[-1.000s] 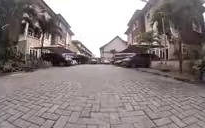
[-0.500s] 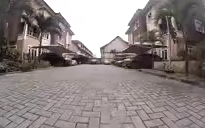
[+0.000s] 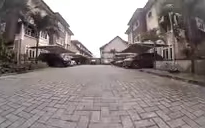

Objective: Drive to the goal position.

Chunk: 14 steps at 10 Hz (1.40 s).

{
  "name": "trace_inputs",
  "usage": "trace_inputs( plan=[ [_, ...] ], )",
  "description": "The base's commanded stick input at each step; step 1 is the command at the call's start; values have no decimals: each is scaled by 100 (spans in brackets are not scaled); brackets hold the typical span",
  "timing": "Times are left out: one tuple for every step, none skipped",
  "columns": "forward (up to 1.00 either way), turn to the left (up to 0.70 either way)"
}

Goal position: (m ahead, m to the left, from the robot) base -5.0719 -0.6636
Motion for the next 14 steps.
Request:
trace_inputs(
  plan=[
    [70,0],
    [70,0],
    [70,0],
    [37,0],
    [0,0],
    [0,0],
    [0,41],
    [0,70],
    [0,70],
    [0,70],
    [0,70],
    [0,70],
    [0,70],
    [0,70]
  ],
)
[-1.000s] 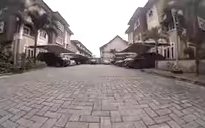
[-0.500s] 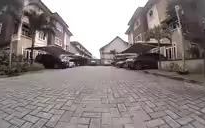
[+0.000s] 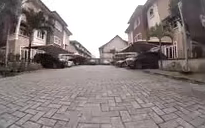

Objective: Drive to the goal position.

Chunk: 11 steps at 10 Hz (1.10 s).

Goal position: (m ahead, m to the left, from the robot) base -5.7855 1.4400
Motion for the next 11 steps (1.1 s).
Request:
trace_inputs(
  plan=[
    [0,70],
    [0,70],
    [0,70],
    [0,70],
    [0,70],
    [0,70],
    [0,70],
    [0,70],
    [0,70],
    [0,70],
    [0,70]
  ],
)
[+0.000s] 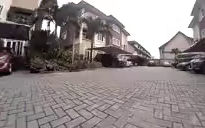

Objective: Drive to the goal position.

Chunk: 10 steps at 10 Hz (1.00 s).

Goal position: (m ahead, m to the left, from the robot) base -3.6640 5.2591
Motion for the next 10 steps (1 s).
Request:
trace_inputs(
  plan=[
    [0,70],
    [0,70],
    [0,70],
    [0,70],
    [0,70],
    [0,70],
    [0,70],
    [0,70],
    [0,70],
    [0,70]
  ],
)
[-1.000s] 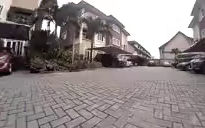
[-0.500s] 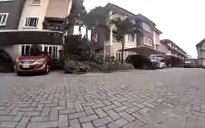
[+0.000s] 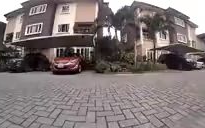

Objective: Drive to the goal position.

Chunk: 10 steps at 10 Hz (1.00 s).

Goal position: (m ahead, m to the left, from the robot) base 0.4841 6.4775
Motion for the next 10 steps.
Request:
trace_inputs(
  plan=[
    [0,70],
    [0,52],
    [0,29],
    [0,1],
    [0,0],
    [0,0],
    [0,0],
    [0,0],
    [0,0],
    [0,0]
  ],
)
